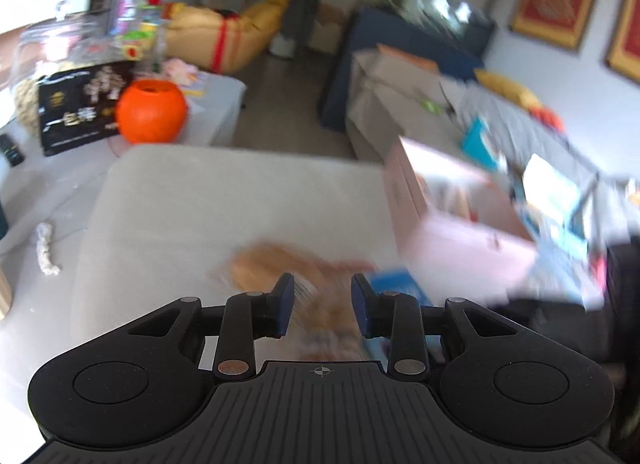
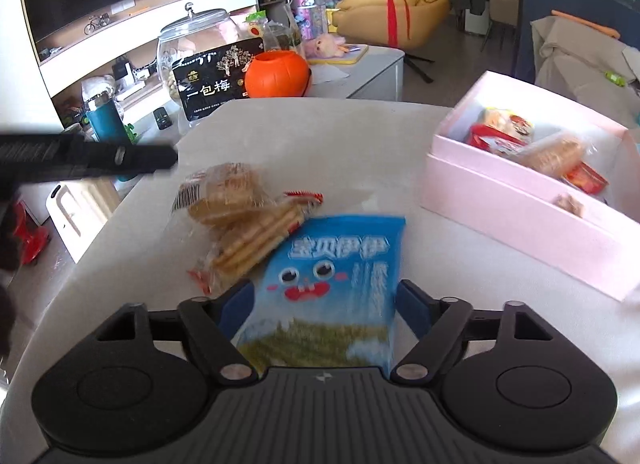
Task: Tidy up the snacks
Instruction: 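Drop the blue packet on the table and grasp the clear hawthorn packet with the right tool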
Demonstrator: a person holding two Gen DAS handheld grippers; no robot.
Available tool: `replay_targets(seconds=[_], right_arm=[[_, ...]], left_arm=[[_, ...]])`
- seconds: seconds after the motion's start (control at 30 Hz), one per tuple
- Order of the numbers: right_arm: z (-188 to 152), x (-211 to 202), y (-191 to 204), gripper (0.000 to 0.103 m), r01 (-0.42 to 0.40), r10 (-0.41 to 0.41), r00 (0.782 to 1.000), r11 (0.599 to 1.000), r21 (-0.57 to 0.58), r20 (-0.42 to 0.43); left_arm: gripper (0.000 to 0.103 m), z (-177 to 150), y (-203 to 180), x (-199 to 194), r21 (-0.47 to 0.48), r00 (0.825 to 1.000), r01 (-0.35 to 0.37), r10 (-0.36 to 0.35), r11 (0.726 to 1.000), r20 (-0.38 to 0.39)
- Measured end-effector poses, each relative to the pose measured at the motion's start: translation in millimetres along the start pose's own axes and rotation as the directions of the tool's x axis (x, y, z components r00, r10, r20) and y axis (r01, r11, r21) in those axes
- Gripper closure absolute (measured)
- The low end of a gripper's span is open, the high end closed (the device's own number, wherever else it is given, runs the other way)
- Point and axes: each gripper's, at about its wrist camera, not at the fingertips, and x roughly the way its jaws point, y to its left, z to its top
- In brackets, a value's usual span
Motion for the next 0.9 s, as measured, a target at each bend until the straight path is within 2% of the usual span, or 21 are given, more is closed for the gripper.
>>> replay_targets(seconds=[0.1,0.17,0.27,0.43,0.6,0.63,0.73,0.9], right_arm=[[4,11,0,0.022,0.046,-0.046,0.999,0.999,-0.022,-0.024],[0,10,-7,0.022,0.073,-0.073,0.997,0.997,-0.007,-0.022],[-9,-6,-26,0.022,0.062,-0.060,0.998,0.997,0.054,-0.026],[-31,-43,-53,0.022,0.113,-0.115,0.993,0.989,0.097,0.015],[-60,-61,-59,0.022,0.106,-0.105,0.994,0.990,0.093,-0.013],[-67,-63,-58,0.024,0.104,-0.104,0.995,0.991,0.088,-0.015],[-80,-65,-54,0.045,0.130,-0.130,0.991,0.989,0.074,-0.012],[-76,-61,-58,0.047,0.178,-0.179,0.984,0.980,0.086,0.014]], left_arm=[[0.068,-10,-16,8,0.059,0.998,-0.001,0.004,0.998,-0.057],[0.068,-14,-23,12,0.065,0.997,0.002,0.003,0.998,-0.074],[0.068,-15,-27,21,0.063,0.995,0.013,-0.007,0.998,-0.095],[0.068,-15,-40,40,0.069,0.989,0.051,-0.041,0.996,-0.142],[0.068,-22,-50,59,0.094,0.981,0.047,-0.028,0.994,-0.192],[0.068,-22,-51,59,0.108,0.982,0.043,-0.022,0.993,-0.186],[0.068,-17,-45,64,0.114,0.984,0.001,0.019,0.993,-0.177],[0.069,-6,-27,73,0.085,0.983,-0.081,0.093,0.993,-0.157]])
